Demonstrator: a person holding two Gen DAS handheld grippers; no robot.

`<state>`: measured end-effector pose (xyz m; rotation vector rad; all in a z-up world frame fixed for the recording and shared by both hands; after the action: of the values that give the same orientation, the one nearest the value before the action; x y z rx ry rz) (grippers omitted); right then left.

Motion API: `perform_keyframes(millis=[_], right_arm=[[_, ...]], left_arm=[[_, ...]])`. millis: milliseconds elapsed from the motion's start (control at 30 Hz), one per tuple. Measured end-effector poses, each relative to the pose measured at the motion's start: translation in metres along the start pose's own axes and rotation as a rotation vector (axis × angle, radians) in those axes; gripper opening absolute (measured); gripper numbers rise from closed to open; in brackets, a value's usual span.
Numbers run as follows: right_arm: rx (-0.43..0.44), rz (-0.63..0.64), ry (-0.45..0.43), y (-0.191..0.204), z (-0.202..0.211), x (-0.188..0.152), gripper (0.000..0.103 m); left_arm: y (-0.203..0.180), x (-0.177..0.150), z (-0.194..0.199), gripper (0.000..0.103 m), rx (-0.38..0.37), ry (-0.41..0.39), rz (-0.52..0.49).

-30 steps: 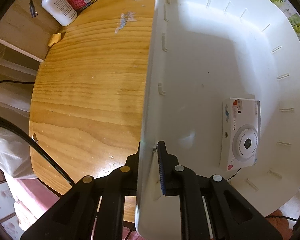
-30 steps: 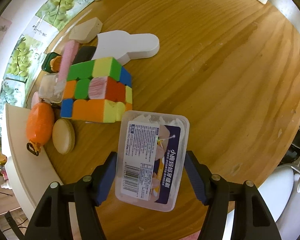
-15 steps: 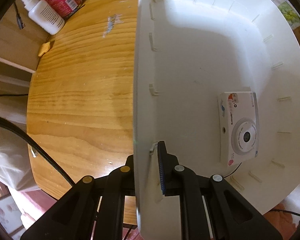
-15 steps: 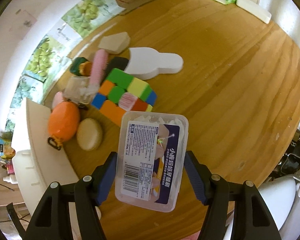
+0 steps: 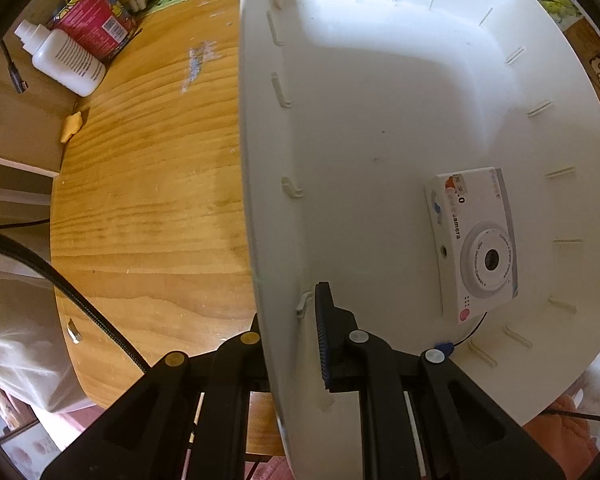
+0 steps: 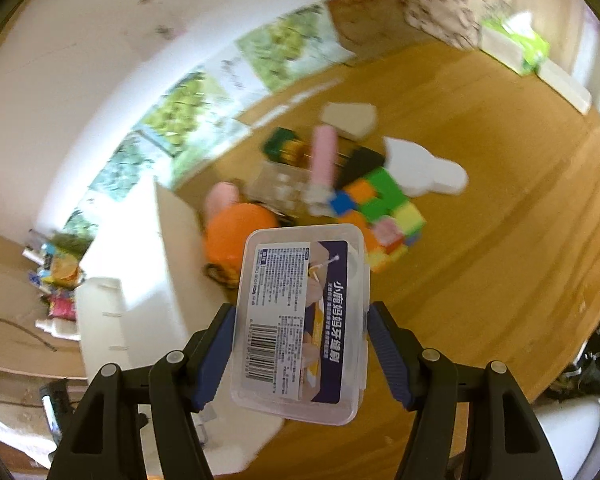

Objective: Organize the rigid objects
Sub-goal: 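Carry the toothbrush box into the tray beside the white device and release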

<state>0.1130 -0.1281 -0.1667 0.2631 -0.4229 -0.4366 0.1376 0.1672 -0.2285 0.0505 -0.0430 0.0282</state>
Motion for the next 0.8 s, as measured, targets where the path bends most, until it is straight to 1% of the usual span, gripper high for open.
perform_keyframes(millis=[167, 400, 800], right_arm=[[0.042, 0.079, -0.022, 0.032, 0.008, 0.005, 0.067], [0.095, 0.19, -0.001, 0.076, 0.006, 0.003, 0.067], [0.199, 0.384, 0.033, 0.144, 0.004, -0.016, 0.067]], left_arm=[[0.003, -0.002, 0.001, 0.014, -0.009, -0.006, -0.009], [0.007, -0.007, 0.007, 0.014, -0.016, -0.013, -0.007], [0.006, -0.01, 0.006, 0.014, -0.011, -0.022, -0.008]])
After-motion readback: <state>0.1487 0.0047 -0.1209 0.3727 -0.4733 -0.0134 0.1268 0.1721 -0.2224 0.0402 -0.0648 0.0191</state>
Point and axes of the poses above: each gripper's, at about its wrist camera, not at the fingertips, and z roughly against the way its jaws point, y to its left, x to its top, the point moved 6 cm from there along -z, roughly the way its jaws point, and after that the axes turned 6 degrees about z, right-handed, at the moved point
